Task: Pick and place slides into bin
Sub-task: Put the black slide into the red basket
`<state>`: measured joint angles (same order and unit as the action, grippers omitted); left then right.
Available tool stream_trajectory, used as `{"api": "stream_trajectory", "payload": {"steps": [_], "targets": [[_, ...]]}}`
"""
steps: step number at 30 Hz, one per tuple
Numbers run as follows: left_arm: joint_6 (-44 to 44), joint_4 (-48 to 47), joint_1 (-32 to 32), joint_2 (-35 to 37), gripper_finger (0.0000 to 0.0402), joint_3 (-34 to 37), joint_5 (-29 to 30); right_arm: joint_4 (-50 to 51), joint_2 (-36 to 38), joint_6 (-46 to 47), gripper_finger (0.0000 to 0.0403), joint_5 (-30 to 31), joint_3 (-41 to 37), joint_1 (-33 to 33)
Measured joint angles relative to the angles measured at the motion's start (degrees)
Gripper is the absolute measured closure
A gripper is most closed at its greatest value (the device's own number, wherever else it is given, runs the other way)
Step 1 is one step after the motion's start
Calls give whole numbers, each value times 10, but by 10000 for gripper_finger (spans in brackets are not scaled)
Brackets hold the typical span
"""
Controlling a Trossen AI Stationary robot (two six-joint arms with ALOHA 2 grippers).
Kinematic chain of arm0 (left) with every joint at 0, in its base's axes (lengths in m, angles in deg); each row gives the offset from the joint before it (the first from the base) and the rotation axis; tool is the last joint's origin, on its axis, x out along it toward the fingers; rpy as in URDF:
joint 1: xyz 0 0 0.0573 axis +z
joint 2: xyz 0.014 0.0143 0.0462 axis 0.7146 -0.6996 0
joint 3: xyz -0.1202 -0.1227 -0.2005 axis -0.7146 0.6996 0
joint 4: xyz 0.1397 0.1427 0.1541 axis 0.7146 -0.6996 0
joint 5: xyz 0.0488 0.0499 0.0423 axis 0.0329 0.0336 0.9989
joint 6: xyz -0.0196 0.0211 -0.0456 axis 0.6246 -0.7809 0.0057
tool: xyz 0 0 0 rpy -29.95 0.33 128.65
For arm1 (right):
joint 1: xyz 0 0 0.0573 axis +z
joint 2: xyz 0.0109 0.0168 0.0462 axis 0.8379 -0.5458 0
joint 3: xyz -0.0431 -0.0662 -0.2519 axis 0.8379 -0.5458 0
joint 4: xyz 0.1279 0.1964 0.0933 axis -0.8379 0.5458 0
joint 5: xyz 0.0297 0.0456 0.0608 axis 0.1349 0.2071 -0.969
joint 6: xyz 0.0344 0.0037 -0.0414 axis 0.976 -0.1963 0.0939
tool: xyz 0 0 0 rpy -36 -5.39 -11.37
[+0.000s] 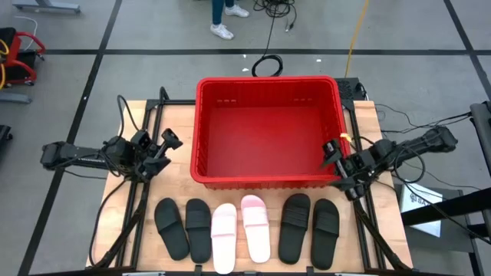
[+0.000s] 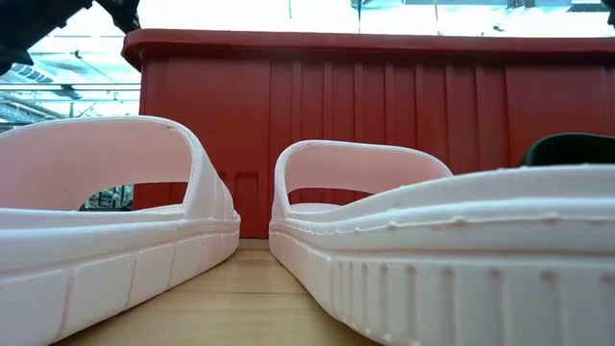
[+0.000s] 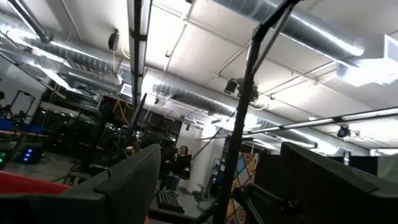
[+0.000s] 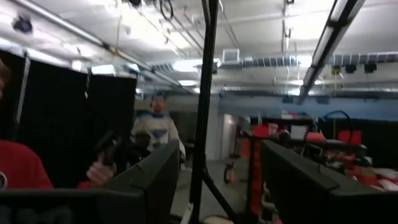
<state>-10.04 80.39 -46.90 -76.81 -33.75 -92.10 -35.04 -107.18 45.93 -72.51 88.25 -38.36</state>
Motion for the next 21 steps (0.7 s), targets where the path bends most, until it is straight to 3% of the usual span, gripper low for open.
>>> {"api": "stream_trajectory", "payload": {"steps": [6,12,21], "targets": [[-26,0,-27,-12,62,-15,0,71,-30,-51,188,78,53,69],[-34,1,-38,-12,62,-16,1,148,-42,-105,188,235,92,157],[-34,1,-39,-12,62,-16,1,180,-70,-140,188,458,116,291]]}}
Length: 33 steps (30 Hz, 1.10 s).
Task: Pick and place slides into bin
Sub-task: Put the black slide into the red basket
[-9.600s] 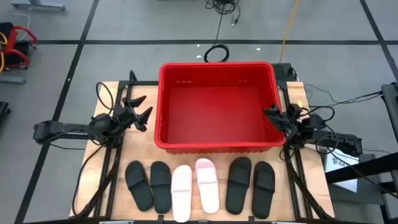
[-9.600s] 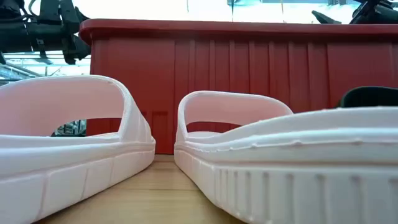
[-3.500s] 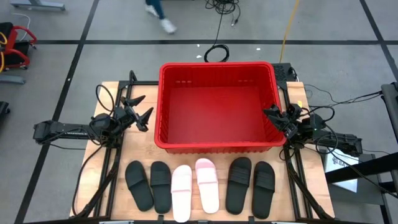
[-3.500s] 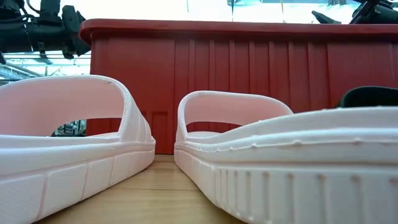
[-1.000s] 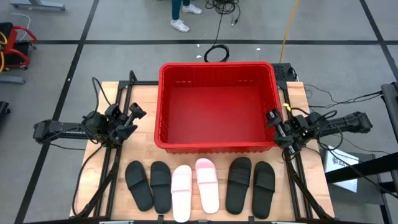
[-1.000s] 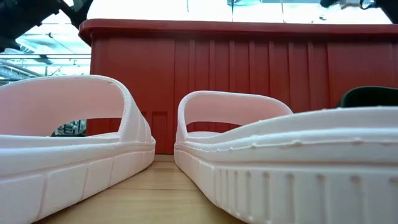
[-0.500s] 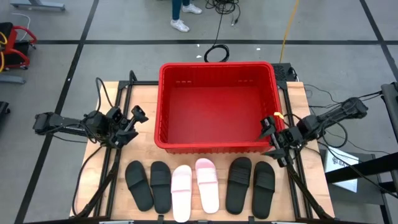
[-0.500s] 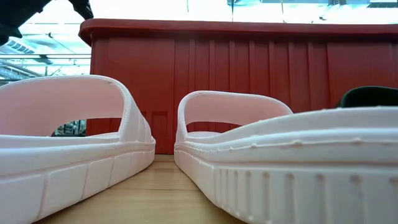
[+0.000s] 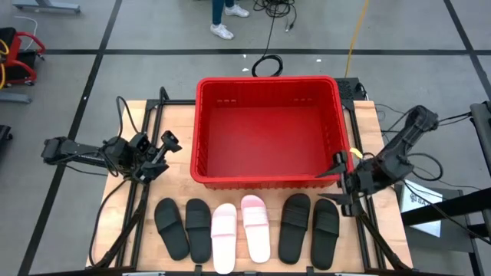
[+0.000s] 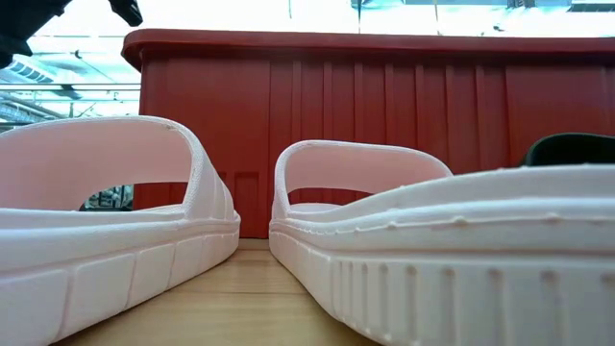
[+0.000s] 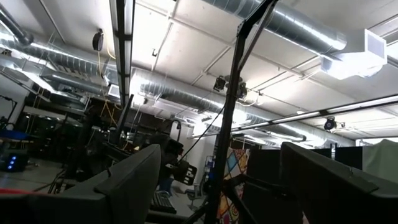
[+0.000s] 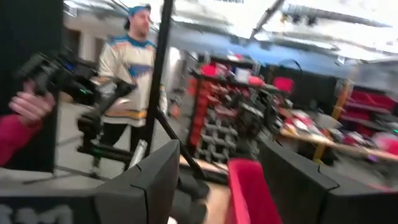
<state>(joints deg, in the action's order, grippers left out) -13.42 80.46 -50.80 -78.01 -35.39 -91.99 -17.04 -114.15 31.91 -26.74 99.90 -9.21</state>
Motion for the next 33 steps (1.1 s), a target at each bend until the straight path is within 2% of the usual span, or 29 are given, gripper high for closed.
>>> {"api": "stream_trajectory", "payload": {"steps": [7,11,14,20,28,33], "targets": [[0,0,0,0,62,0,13,-29,-25,-8,188,166,3,111],[-7,0,0,0,62,0,16,-30,-52,-37,188,262,34,171],[-9,0,0,0,62,0,16,-29,-87,-67,188,324,68,204],[-11,0,0,0,62,0,16,-39,-181,-126,188,487,136,246],[-12,-1,0,0,62,0,16,-172,-283,-212,188,491,170,271],[-11,-1,0,0,62,0,16,-200,-326,-210,188,491,171,270]]}}
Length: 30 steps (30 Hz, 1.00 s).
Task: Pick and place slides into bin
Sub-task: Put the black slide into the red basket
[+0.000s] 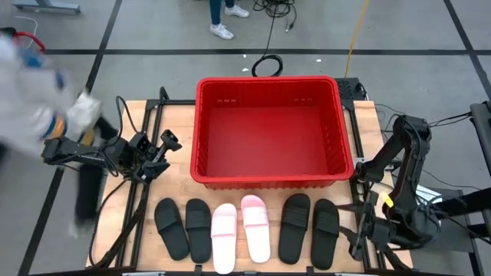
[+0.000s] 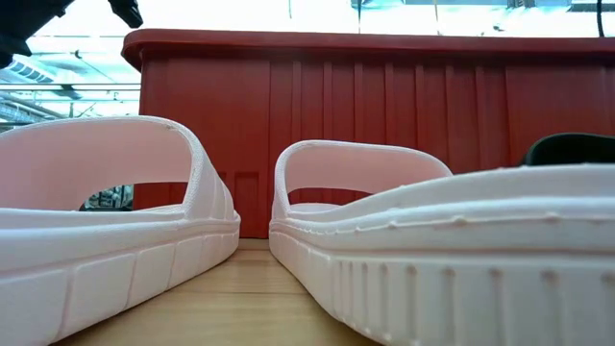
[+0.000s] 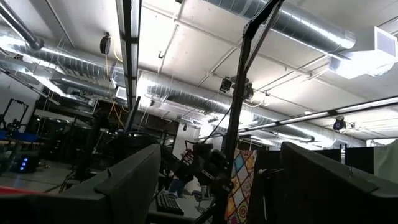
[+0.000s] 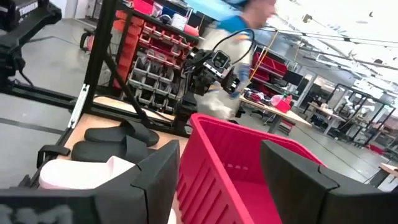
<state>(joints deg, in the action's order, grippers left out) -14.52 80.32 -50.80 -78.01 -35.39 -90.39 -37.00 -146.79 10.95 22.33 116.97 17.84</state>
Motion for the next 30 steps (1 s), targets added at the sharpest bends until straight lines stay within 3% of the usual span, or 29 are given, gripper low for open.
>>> {"api": "stream_trajectory", "payload": {"steps": [10,17,30], "targets": [[-4,0,0,0,62,0,2,-52,-48,-12,188,0,0,-10],[-4,0,0,0,62,0,14,-156,-28,-127,188,-7,19,-12],[-14,0,0,0,62,0,15,-149,115,-328,188,-232,62,-9]]}}
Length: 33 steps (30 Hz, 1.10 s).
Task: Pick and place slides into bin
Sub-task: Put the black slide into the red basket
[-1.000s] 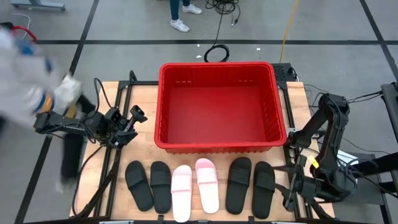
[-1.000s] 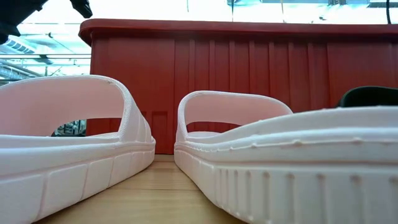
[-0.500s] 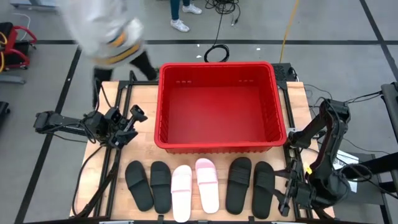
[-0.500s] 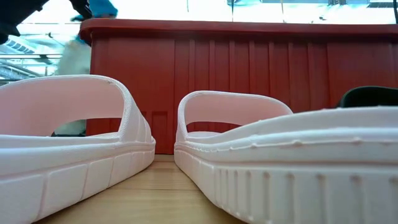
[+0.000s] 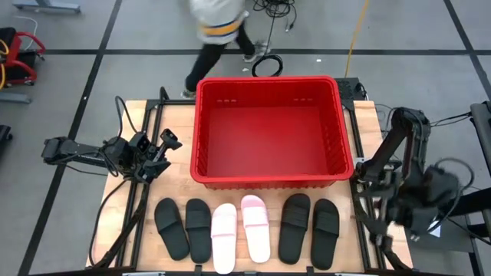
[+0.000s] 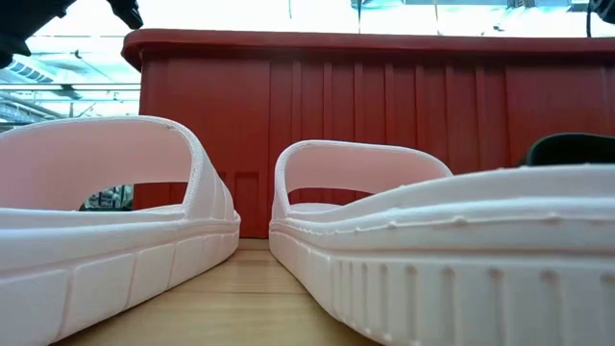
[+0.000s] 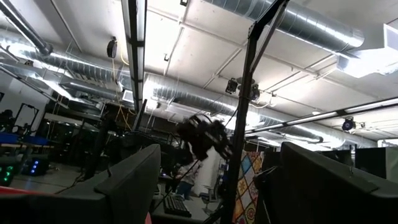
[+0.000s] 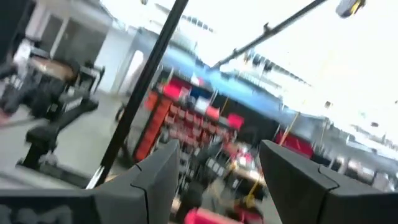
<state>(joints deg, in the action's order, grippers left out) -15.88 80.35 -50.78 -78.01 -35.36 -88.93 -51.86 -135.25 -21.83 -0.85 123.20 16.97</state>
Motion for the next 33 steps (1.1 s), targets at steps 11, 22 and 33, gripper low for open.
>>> {"api": "stream_trajectory", "payload": {"steps": [11,22,33], "targets": [[-2,0,0,0,62,0,0,331,66,41,188,-147,213,8],[-1,0,0,0,62,0,0,521,-27,118,188,-205,376,-39],[-1,0,0,0,62,0,0,659,-107,221,188,-326,504,-109]]}}
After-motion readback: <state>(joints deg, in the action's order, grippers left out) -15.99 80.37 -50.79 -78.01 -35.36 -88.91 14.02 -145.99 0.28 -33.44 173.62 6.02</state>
